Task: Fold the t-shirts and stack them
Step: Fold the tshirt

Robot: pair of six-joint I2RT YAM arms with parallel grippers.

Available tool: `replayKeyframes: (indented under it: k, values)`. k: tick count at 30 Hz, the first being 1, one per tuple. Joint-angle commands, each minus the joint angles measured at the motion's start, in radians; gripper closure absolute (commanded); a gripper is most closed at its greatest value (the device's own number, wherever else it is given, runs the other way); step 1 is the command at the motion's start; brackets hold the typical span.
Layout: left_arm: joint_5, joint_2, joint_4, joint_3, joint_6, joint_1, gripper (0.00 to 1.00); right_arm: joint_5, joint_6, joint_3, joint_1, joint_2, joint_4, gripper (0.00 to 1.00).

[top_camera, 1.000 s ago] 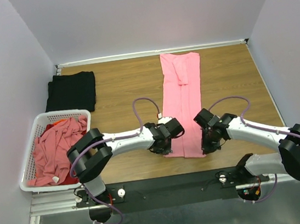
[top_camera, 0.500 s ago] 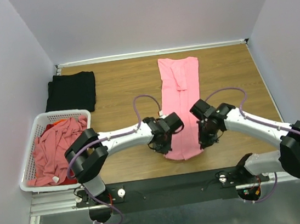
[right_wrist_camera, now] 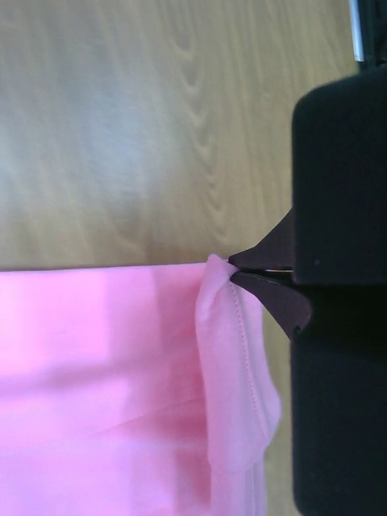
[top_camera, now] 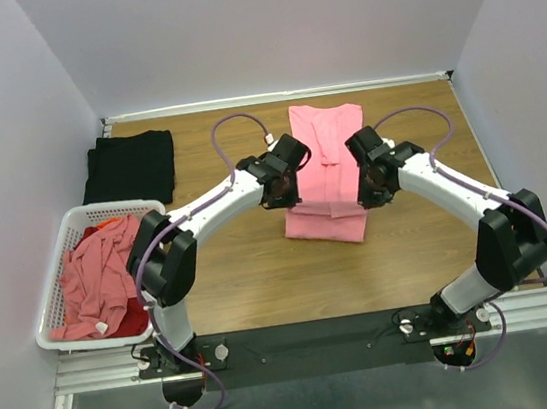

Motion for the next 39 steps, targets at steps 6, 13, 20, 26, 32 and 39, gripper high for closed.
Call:
replayKeyframes:
  k: [6, 13, 20, 26, 32, 39]
  values:
    - [-0.085, 0.121, 0.08, 0.121, 0.1, 0.042, 1.0, 0.116, -0.111, 0.105, -0.07, 0.129, 0.131, 0.99]
    - [-0.103, 0.17, 0.116, 0.181, 0.119, 0.069, 1.0, 0.148, -0.128, 0.12, -0.082, 0.181, 0.183, 0.99]
    - [-0.105, 0.184, 0.149, 0.192, 0.137, 0.093, 1.0, 0.167, -0.145, 0.16, -0.096, 0.203, 0.199, 0.99]
    - [-0.093, 0.217, 0.194, 0.201, 0.156, 0.105, 1.0, 0.17, -0.151, 0.186, -0.11, 0.241, 0.202, 0.99]
    - [-0.083, 0.251, 0.231, 0.219, 0.182, 0.11, 1.0, 0.187, -0.142, 0.185, -0.116, 0.252, 0.202, 0.99]
    - [-0.073, 0.291, 0.257, 0.236, 0.189, 0.118, 1.0, 0.203, -0.142, 0.174, -0.13, 0.289, 0.22, 0.99]
